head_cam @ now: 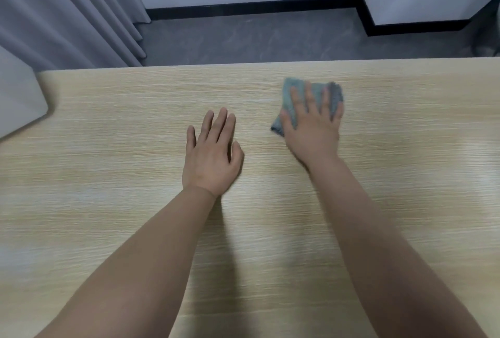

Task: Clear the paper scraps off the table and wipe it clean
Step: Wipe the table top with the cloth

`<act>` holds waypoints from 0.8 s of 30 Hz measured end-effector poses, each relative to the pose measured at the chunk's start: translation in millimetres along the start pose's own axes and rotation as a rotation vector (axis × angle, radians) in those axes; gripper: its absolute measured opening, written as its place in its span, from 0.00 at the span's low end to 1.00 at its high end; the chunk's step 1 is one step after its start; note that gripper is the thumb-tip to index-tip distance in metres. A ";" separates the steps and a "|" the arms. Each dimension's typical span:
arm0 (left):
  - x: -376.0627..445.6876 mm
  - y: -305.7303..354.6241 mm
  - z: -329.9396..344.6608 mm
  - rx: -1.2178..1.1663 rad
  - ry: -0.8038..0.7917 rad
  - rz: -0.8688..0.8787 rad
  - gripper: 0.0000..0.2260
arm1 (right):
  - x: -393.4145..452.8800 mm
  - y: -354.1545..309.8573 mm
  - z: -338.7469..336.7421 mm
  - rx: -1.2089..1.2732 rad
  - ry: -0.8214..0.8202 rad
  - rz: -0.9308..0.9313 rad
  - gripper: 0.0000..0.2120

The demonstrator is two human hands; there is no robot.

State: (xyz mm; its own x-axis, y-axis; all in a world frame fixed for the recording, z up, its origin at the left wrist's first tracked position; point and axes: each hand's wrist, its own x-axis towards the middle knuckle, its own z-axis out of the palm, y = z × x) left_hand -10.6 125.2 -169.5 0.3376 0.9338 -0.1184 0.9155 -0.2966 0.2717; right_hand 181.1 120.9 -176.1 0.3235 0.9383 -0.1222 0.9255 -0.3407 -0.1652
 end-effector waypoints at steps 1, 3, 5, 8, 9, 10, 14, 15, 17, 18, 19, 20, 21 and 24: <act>-0.1 0.2 0.1 0.000 0.007 -0.002 0.25 | -5.2 -10.1 1.5 -0.012 -0.006 -0.099 0.26; -0.6 0.5 0.7 -0.003 0.020 0.002 0.24 | -13.9 -23.0 3.6 -0.028 -0.036 -0.282 0.26; -0.7 0.2 1.0 -0.003 0.023 0.005 0.24 | -10.2 -21.1 2.3 -0.020 -0.065 -0.346 0.26; -0.5 -0.6 1.2 0.002 0.017 0.002 0.24 | 10.3 0.0 0.0 -0.011 -0.030 -0.242 0.26; -0.6 -0.6 0.7 0.003 0.017 0.002 0.25 | 18.9 9.8 -1.7 0.002 -0.011 -0.168 0.26; -0.7 -0.5 0.5 0.002 0.018 0.003 0.26 | 27.0 19.6 -3.6 0.015 0.007 -0.090 0.26; -1.1 -0.3 1.0 0.012 0.017 0.005 0.27 | 45.3 36.4 -8.6 0.031 0.028 0.154 0.27; -1.0 -0.3 1.0 0.017 0.019 0.005 0.27 | 46.4 31.6 -8.9 0.026 0.030 0.191 0.27; -1.0 0.2 0.6 0.022 0.018 0.006 0.27 | 45.5 12.7 -7.2 0.014 0.028 0.186 0.27; -0.8 0.5 0.4 0.024 0.016 0.006 0.27 | 44.2 0.5 -5.2 0.010 0.026 0.140 0.26; -0.6 0.7 0.2 0.025 0.015 0.006 0.27 | 43.1 -12.1 -2.9 0.007 0.024 0.074 0.26; -0.5 0.8 0.0 0.027 0.014 0.006 0.27 | 41.7 -23.6 -0.9 0.004 0.022 0.003 0.26; -0.6 0.8 0.1 0.029 0.012 0.007 0.27 | 40.8 -32.5 0.6 0.000 0.016 -0.062 0.26; -0.8 0.5 0.6 0.034 0.015 0.008 0.27 | 44.5 -35.6 0.9 -0.001 -0.020 -0.180 0.26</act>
State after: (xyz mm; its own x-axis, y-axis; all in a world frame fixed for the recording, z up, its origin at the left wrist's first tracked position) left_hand -10.3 124.2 -169.8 0.3421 0.9342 -0.1016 0.9196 -0.3106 0.2403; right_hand 162.4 174.7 -176.5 0.1483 0.9828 -0.1098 0.9685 -0.1668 -0.1850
